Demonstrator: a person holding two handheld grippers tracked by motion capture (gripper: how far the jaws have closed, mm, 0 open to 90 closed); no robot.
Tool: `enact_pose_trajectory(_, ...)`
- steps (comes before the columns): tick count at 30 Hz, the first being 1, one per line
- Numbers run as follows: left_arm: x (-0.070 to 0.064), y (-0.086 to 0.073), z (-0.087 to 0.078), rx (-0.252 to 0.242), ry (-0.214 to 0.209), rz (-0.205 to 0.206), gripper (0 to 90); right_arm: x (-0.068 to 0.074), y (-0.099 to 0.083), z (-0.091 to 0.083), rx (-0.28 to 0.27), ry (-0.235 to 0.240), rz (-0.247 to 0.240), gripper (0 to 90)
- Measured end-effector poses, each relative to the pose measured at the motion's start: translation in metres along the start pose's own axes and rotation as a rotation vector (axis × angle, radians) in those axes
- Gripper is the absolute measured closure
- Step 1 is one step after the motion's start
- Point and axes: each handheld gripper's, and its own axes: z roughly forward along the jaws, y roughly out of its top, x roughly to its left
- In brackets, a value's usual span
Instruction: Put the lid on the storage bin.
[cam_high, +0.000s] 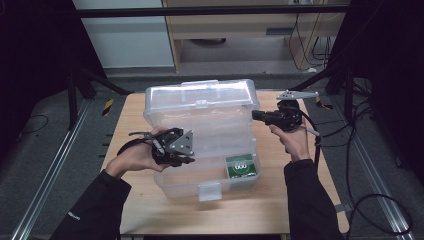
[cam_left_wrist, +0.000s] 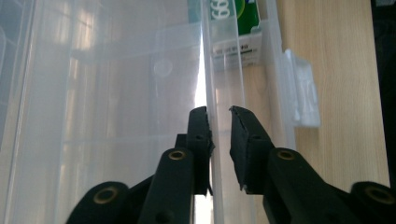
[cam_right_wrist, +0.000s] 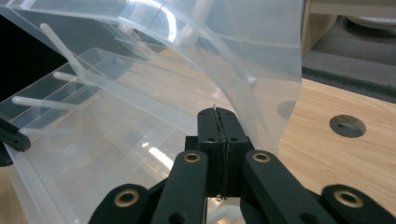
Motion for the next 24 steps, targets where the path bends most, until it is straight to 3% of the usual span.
enact_pose_trajectory(6,-0.003,0.002,0.006,-0.051,0.005,-0.024,70.8,-0.003,-0.006,-0.002,-0.001,0.004,0.014,89.5)
enact_pose_trajectory(13,-0.002,0.000,0.006,-0.052,0.003,-0.048,81.1,-0.004,-0.010,-0.004,-0.008,0.009,0.020,89.8)
enact_pose_trajectory(20,-0.005,0.001,0.008,-0.048,0.004,-0.049,82.0,0.002,-0.010,-0.007,-0.009,0.024,0.002,89.5)
enact_pose_trajectory(24,-0.007,0.000,0.010,-0.084,0.004,-0.068,78.1,0.006,-0.011,-0.007,-0.002,0.020,-0.014,89.0)
